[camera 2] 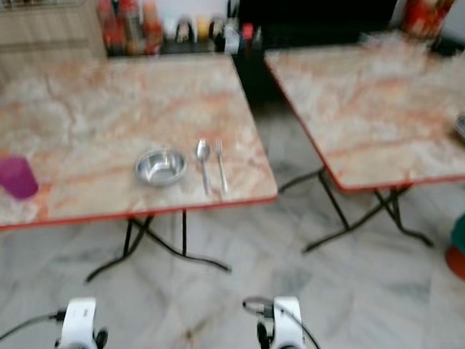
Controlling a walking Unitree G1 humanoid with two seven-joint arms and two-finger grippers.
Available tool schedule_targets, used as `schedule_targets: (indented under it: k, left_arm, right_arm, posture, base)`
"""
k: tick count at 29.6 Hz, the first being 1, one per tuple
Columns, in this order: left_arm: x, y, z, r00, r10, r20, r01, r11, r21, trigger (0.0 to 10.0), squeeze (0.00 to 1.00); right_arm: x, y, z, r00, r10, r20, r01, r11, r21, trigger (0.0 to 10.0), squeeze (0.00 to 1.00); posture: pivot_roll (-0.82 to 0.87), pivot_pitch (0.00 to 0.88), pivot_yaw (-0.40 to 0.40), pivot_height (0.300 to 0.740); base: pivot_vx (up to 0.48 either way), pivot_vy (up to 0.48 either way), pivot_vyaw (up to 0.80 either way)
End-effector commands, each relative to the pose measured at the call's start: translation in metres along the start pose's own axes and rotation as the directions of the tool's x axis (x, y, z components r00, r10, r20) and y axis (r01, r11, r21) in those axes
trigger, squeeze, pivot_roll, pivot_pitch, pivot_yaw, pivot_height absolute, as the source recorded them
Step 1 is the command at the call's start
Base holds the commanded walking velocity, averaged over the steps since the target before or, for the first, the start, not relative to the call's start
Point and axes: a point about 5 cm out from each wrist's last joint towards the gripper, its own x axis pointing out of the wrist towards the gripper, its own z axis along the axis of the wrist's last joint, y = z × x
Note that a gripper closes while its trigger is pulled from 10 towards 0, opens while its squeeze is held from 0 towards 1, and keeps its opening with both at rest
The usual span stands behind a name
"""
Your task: Setting the table
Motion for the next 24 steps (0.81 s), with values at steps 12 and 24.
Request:
schedule_targets:
  k: [12,24]
  left_arm:
    - [0.0,-0.022,0.074,0.915,-0.08,0.396,0.065,0.997,0.05,10.0,0.0]
    - [-0.025,-0.008,0.098,0.771,-0.027,0.636,-0.008,0.999,0.053,10.0,1.0]
  right_arm:
    - [0.001,0.003,0.006,1.0,0.005,0.022,-0.006,1.0,0.005,10.0,0.0]
    - [0.001,0.002,0.005,1.0,0.009,0.016,-0.009,1.0,-0.009,10.0,0.0]
  posture:
    - [0.01,0.025,0.046,0.728]
    - [0.04,0.029,0.038,0.728]
  base:
    - [0.0,0.0,0.0]
    - [0.0,0.0,0.0]
